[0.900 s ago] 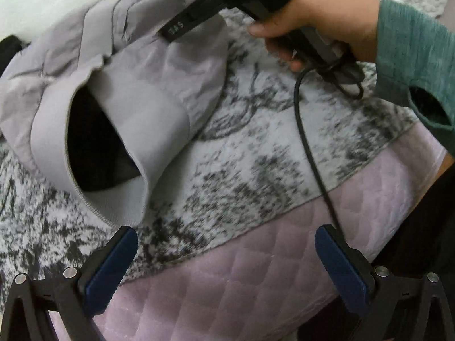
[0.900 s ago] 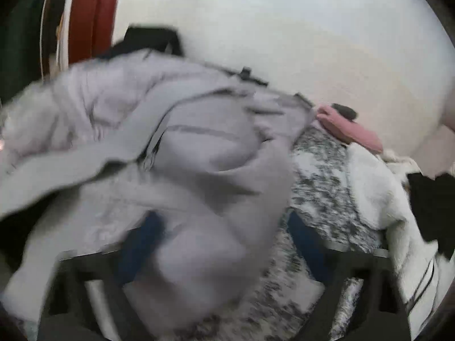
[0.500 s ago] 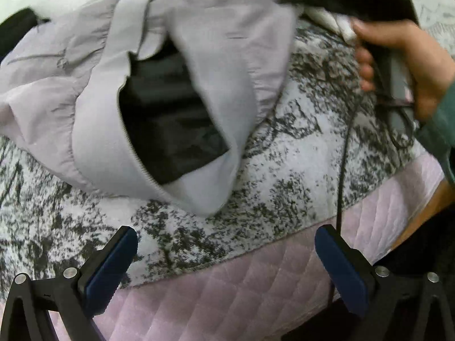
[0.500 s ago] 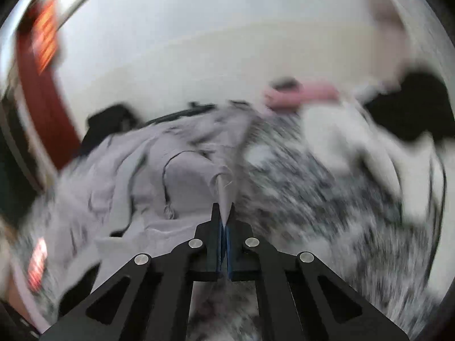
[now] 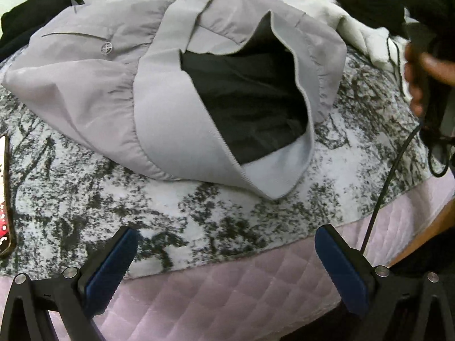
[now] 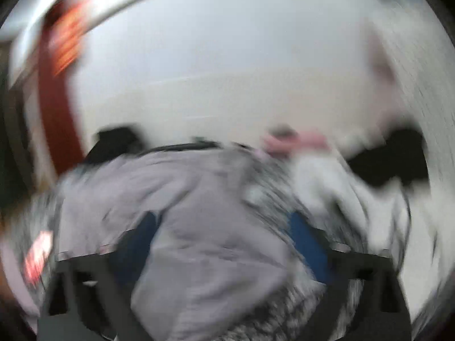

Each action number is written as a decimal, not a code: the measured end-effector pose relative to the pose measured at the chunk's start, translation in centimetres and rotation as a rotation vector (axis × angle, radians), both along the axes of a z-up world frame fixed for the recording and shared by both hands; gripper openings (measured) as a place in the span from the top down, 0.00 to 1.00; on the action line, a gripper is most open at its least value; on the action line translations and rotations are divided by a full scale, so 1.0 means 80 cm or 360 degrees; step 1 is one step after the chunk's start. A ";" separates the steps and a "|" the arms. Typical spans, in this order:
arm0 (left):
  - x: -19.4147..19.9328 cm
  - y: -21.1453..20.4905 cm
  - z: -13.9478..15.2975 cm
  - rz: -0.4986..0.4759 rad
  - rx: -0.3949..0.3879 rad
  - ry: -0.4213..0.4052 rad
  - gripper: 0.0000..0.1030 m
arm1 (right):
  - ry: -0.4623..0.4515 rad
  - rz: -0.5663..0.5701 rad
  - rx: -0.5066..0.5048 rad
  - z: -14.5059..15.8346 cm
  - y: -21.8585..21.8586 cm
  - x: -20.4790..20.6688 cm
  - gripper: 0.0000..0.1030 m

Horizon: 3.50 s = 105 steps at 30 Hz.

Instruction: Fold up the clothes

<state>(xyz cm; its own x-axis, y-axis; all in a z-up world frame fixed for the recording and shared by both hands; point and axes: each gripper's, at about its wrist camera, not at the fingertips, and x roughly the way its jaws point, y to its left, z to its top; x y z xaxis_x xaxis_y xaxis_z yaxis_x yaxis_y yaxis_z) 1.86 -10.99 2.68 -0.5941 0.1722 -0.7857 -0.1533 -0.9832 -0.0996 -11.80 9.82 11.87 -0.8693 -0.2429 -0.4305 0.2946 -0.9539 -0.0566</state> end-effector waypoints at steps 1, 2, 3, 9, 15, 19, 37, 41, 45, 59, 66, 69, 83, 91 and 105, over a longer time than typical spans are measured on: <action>0.001 0.003 -0.002 0.0016 0.0002 0.0000 0.00 | -0.0031 0.0093 0.0121 -0.009 -0.030 -0.001 0.04; 0.001 0.006 -0.003 0.0031 0.0003 -0.0002 0.00 | -0.0083 0.0146 0.0240 -0.020 -0.056 -0.005 0.05; 0.000 0.005 -0.007 0.0015 -0.0010 -0.0020 0.00 | -0.0112 0.0150 0.0402 -0.034 -0.080 -0.010 0.07; -0.018 -0.011 -0.015 -0.0110 -0.0035 -0.0158 0.00 | -0.0122 -0.0077 0.1535 -0.130 -0.163 -0.037 0.24; -0.021 -0.027 -0.020 -0.0049 -0.0003 -0.0177 0.00 | -0.0228 -0.0268 0.1364 -0.111 -0.120 -0.050 0.93; -0.024 -0.041 -0.016 -0.0017 0.0072 -0.0190 0.00 | -0.0114 -0.0562 0.0893 -0.045 -0.063 -0.014 0.95; -0.041 -0.060 -0.005 0.0090 0.0204 -0.0297 0.00 | -0.0156 -0.0794 -0.0371 -0.066 0.097 0.164 0.33; -0.040 -0.101 0.017 0.0170 0.0238 -0.0205 0.00 | -0.0073 -0.0132 -0.0656 -0.037 0.053 0.171 0.23; -0.031 -0.156 0.034 0.0357 0.0267 -0.0110 0.00 | -0.0260 0.0322 -0.0848 -0.047 -0.007 0.140 0.14; -0.041 -0.240 0.050 0.0606 0.0329 -0.0075 0.00 | -0.0730 0.0752 -0.0702 -0.135 -0.158 0.047 0.97; -0.038 -0.263 0.065 0.0680 0.0403 -0.0068 0.00 | -0.0680 0.1031 -0.0335 -0.115 -0.210 0.137 0.82; -0.039 -0.272 0.069 0.0711 0.0437 -0.0069 0.00 | -0.0799 0.1011 -0.0130 -0.132 -0.222 0.153 0.59; -0.043 -0.275 0.062 0.0722 0.0423 -0.0106 0.00 | -0.0115 0.0245 0.1589 -0.143 -0.153 0.126 0.39; -0.044 -0.281 0.059 0.0729 0.0437 -0.0129 0.00 | 0.0003 0.0231 0.2072 -0.162 -0.108 0.172 0.34; -0.044 -0.278 0.054 0.0729 0.0421 -0.0152 0.00 | 0.0610 0.0085 0.2295 -0.139 -0.129 0.175 0.71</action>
